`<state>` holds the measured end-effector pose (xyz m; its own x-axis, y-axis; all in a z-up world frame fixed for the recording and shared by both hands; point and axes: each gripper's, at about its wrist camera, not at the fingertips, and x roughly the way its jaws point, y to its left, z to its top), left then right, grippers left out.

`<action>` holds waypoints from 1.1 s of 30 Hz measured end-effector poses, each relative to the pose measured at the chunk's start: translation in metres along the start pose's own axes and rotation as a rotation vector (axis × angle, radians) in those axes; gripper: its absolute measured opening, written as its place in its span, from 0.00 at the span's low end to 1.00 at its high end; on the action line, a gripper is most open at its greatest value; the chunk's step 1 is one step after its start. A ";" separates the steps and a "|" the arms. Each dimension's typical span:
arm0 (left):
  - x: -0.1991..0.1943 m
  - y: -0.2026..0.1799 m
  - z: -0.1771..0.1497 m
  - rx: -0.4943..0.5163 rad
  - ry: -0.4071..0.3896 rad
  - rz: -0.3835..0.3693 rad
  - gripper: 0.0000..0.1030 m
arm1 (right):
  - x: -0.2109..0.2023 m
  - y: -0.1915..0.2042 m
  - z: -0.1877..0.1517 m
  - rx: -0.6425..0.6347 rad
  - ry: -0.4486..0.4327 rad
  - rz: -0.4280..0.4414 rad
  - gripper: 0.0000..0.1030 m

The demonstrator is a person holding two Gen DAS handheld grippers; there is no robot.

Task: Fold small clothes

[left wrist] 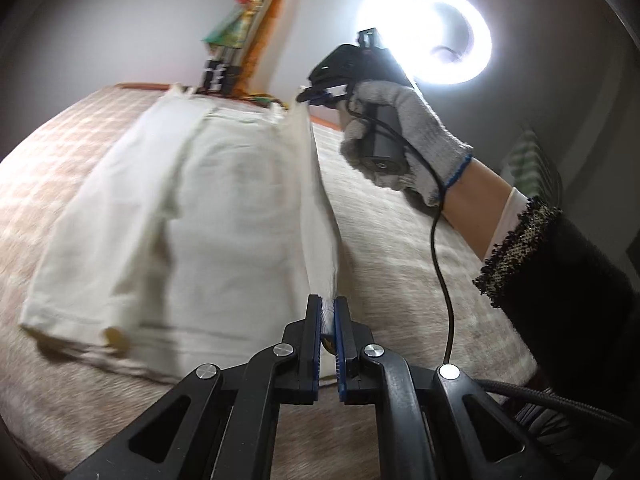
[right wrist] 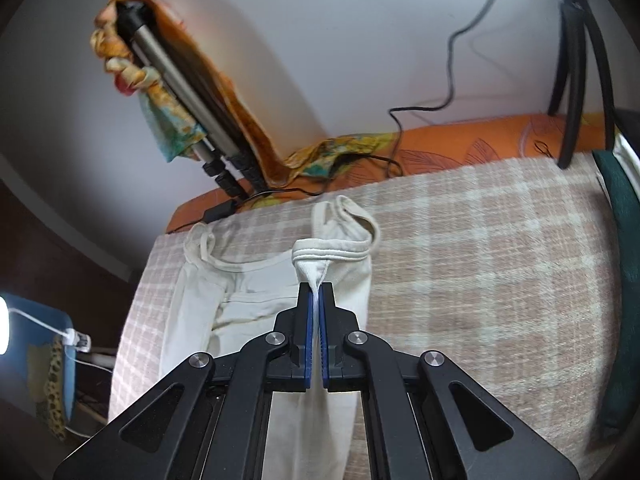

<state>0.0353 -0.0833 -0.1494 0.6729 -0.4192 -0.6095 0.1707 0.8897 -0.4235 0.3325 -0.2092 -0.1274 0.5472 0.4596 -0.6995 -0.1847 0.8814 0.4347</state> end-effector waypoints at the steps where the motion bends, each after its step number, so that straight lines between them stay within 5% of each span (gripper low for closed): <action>1: -0.002 0.007 0.000 -0.018 -0.001 0.007 0.03 | 0.003 0.006 0.000 -0.009 0.001 -0.003 0.02; 12: -0.012 0.040 -0.009 -0.083 -0.001 0.069 0.03 | 0.053 0.060 -0.018 -0.108 0.062 -0.041 0.02; 26: -0.015 0.046 -0.018 -0.056 -0.004 0.154 0.03 | 0.088 0.061 -0.029 -0.131 0.131 -0.063 0.04; 33: -0.019 0.045 -0.013 -0.035 -0.001 0.176 0.20 | 0.077 0.056 -0.023 -0.076 0.133 -0.013 0.17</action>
<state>0.0210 -0.0378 -0.1660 0.6906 -0.2572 -0.6759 0.0251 0.9426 -0.3330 0.3453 -0.1218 -0.1698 0.4376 0.4538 -0.7763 -0.2425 0.8909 0.3841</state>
